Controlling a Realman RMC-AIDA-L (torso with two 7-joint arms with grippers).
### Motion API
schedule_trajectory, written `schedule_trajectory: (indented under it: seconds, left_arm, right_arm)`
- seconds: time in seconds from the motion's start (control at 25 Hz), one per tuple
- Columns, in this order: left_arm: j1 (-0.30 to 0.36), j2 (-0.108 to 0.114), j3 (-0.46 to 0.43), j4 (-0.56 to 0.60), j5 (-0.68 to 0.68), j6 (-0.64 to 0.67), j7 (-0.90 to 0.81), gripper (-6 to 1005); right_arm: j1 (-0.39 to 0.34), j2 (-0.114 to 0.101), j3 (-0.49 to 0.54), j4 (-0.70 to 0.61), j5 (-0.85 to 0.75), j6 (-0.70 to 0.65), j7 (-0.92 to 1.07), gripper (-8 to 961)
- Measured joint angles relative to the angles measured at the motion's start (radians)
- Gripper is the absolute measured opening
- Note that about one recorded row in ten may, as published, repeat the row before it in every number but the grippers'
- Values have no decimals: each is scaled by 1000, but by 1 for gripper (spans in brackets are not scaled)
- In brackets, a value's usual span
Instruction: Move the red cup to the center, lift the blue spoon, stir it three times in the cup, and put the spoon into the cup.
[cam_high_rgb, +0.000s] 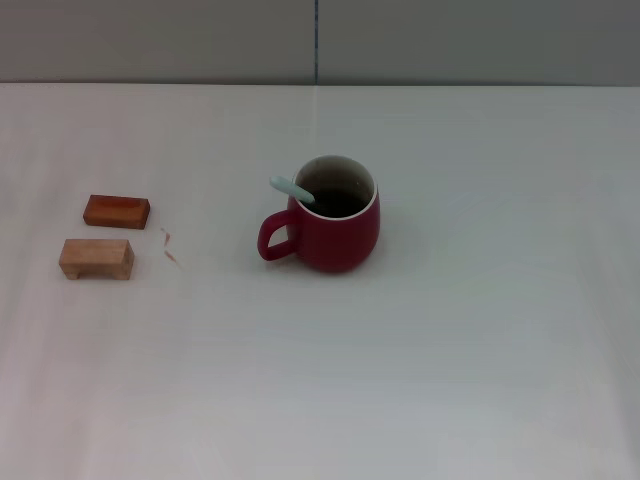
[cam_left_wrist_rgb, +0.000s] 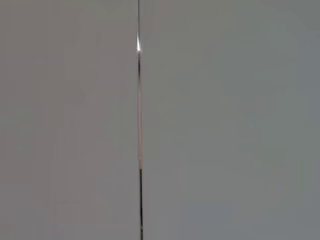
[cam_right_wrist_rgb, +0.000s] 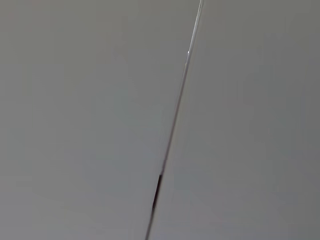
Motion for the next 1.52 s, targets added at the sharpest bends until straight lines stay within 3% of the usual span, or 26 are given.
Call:
schedule_trajectory:
  seconds: [0.44, 1.0, 1.36, 1.52]
  left_arm:
    - [8, -1, 2, -107, -10, -17, 42, 276]
    - [11, 3, -8, -127, -10, -94, 38, 292]
    - [15, 2, -10, -99, -10, -129, 11, 527]
    - [12, 2, -35, -99, -11, -138, 12, 770]
  right_arm:
    - [10, -1, 41, -32, 1, 0, 0, 695]
    - [19, -3, 82, -37, 1, 29, 0, 694]
    - [12, -2, 110, -37, 1, -4, -1, 695]
    - [6, 0, 133, -30, 1, -35, -1, 695]
